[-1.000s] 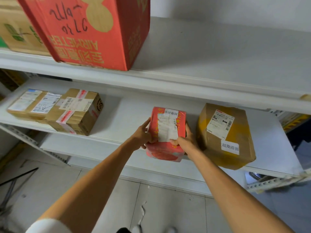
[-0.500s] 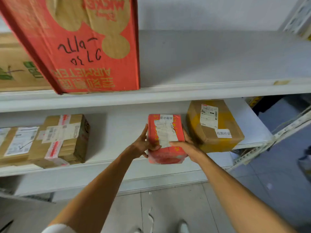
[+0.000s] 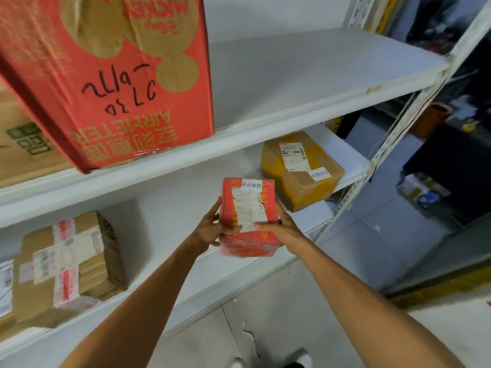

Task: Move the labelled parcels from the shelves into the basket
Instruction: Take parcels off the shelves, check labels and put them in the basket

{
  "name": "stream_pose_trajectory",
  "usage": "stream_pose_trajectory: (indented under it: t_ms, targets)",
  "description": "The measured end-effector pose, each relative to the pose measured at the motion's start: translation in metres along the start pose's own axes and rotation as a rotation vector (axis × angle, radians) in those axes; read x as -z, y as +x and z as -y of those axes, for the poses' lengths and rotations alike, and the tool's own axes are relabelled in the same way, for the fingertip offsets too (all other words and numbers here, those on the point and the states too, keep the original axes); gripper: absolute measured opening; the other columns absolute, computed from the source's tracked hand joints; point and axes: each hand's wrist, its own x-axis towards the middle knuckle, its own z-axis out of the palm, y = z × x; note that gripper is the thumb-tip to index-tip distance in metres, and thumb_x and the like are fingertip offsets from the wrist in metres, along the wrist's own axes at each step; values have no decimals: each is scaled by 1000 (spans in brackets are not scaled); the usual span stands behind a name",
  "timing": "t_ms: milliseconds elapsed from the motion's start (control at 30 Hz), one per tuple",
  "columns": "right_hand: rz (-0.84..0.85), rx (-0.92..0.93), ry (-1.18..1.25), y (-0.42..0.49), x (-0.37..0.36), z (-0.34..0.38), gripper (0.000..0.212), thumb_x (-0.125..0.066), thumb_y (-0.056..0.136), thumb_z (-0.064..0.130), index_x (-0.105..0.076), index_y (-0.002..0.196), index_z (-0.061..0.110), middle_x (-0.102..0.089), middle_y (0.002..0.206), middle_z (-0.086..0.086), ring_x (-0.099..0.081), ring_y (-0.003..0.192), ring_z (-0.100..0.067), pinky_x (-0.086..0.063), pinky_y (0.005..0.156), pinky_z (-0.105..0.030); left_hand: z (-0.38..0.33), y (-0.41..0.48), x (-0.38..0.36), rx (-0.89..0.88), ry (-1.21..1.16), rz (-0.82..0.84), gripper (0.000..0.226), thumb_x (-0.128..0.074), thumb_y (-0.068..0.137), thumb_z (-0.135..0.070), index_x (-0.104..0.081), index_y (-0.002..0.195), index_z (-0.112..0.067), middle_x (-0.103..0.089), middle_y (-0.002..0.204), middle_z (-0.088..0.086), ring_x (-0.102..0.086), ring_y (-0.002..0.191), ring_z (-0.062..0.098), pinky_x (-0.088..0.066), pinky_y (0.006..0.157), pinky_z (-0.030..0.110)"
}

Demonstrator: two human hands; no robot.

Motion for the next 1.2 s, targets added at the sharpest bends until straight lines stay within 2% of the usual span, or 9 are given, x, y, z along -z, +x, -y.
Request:
stream_pose_trajectory:
  t_ms: [167,367,500,633,767,933,1000,1100,1200]
  targets:
    - [-81,50,110,-32,0,-18,80,-83,74,13,-41,134,45,-65,122,5,-60,112,-16,-54,92,-40,3,-16,-14,-116,49,48,93,-82,67,-2,-39,138,-45,-55,126,6,-58,112,32,-57,80,49]
    - [-167,64,240,-82,24,-49,88,-83,70,3,-42,136,45,-69,115,10,-64,107,-10,-56,80,-25,13,-34,-54,-89,117,176,100,-83,64,-1,-36,140,-45,-58,121,2,-59,109,26,-57,66,35]
    - [-282,61,317,-123,53,-76,80,-81,71,0,-48,133,38,-70,116,3,-66,107,-18,-58,78,-28,18,-34,-102,-60,188,290,105,-84,60,0,-36,142,-45,-55,124,1,-60,105,21,-56,70,43]
    - [-486,55,376,-174,99,-104,79,-81,72,0,-47,138,29,-71,112,1,-68,102,-21,-59,75,-32,16,-26,-178,-79,270,480,106,-82,65,3,-30,146,-41,-54,126,1,-58,112,23,-57,69,37]
    - [-721,58,419,-243,154,-131,79,-83,72,8,-47,137,34,-68,119,1,-67,106,-20,-58,83,-37,8,-33,-281,-125,363,716,105,-82,63,4,-33,145,-39,-56,125,-1,-59,111,21,-57,77,36]
    - [-1104,47,515,-350,210,-161,71,-79,74,-1,-50,132,26,-70,111,-3,-70,90,-15,-57,68,-26,2,-67,-429,-204,550,1047,113,-88,42,-16,-41,143,-34,-61,123,-4,-60,110,19,-54,90,43]
    - [-1249,39,530,-397,225,-177,73,-78,74,-3,-48,135,24,-69,115,-4,-70,91,-12,-57,69,-27,7,-93,-489,-210,601,1179,112,-88,47,-7,-39,144,-32,-63,116,-6,-60,107,18,-51,95,40]
    - [-1435,52,572,-463,240,-195,76,-79,74,-1,-47,137,24,-67,121,-8,-68,104,-25,-59,77,-37,18,-148,-567,-213,623,1380,101,-73,65,18,-33,140,-38,-61,103,-11,-63,91,12,-57,78,29]
    - [-1597,8,582,-526,245,-212,76,-84,71,7,-48,135,24,-67,120,-8,-68,102,-28,-59,76,-37,32,-202,-625,-215,692,1534,99,-71,70,14,-30,142,-39,-62,108,-5,-63,96,16,-54,68,23]
